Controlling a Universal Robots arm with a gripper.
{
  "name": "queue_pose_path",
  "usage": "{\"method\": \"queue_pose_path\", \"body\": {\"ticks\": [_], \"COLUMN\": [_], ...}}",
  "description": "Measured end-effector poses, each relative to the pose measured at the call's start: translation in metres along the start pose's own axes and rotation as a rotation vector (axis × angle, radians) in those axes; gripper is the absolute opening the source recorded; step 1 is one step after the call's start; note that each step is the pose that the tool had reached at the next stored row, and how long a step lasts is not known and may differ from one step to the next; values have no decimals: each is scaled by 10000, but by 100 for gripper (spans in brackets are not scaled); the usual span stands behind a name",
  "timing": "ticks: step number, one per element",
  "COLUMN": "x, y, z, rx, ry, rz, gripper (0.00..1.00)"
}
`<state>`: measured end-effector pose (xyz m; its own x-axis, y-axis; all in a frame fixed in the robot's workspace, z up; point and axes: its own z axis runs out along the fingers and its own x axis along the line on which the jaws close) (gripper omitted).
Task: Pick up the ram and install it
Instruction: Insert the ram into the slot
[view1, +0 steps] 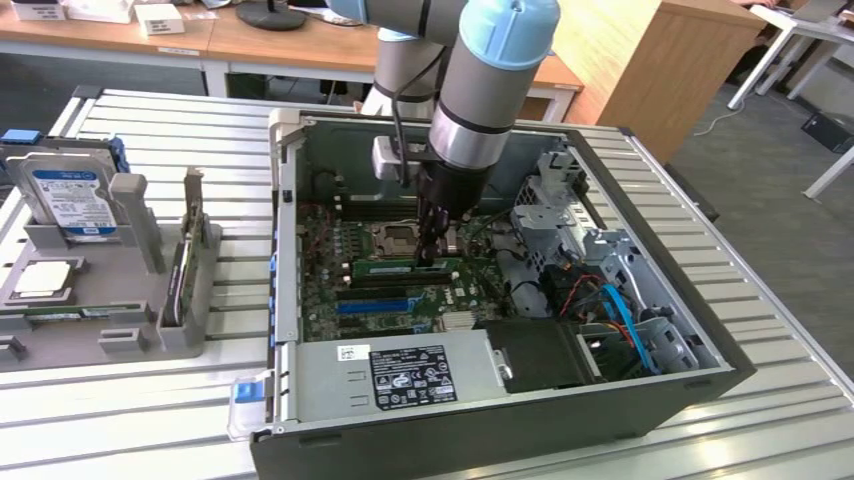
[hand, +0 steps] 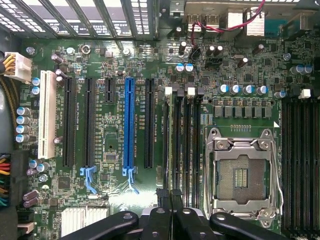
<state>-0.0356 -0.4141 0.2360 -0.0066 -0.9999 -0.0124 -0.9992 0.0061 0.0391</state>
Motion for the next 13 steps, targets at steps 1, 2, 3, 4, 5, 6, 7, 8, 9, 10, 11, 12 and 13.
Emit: {"method": "queue_pose_path", "body": {"ticks": [1,2,3,4,5,6,7,8,9,10,11,12,13], "x": [0,1,0,0,0,0,0,0,0,0,0,0,0], "y": [-1,-4,-5,-5,-5,-5,-6,-7,-8,-11,-14,-17,-19], "z": [0,-1,-1,-1,0,0,0,0,0,0,0,-1,-1], "rx": [-5,-14,-25,-28,-29,-29,-34,-37,-40,-50,-61,-73,-84], "ry": [0,2,2,2,1,0,1,1,1,0,0,1,1], "rz": [0,-2,-1,1,1,1,1,2,1,-1,0,1,1], "gripper": [12,12,12,12,12,12,12,12,12,12,12,12,12]}}
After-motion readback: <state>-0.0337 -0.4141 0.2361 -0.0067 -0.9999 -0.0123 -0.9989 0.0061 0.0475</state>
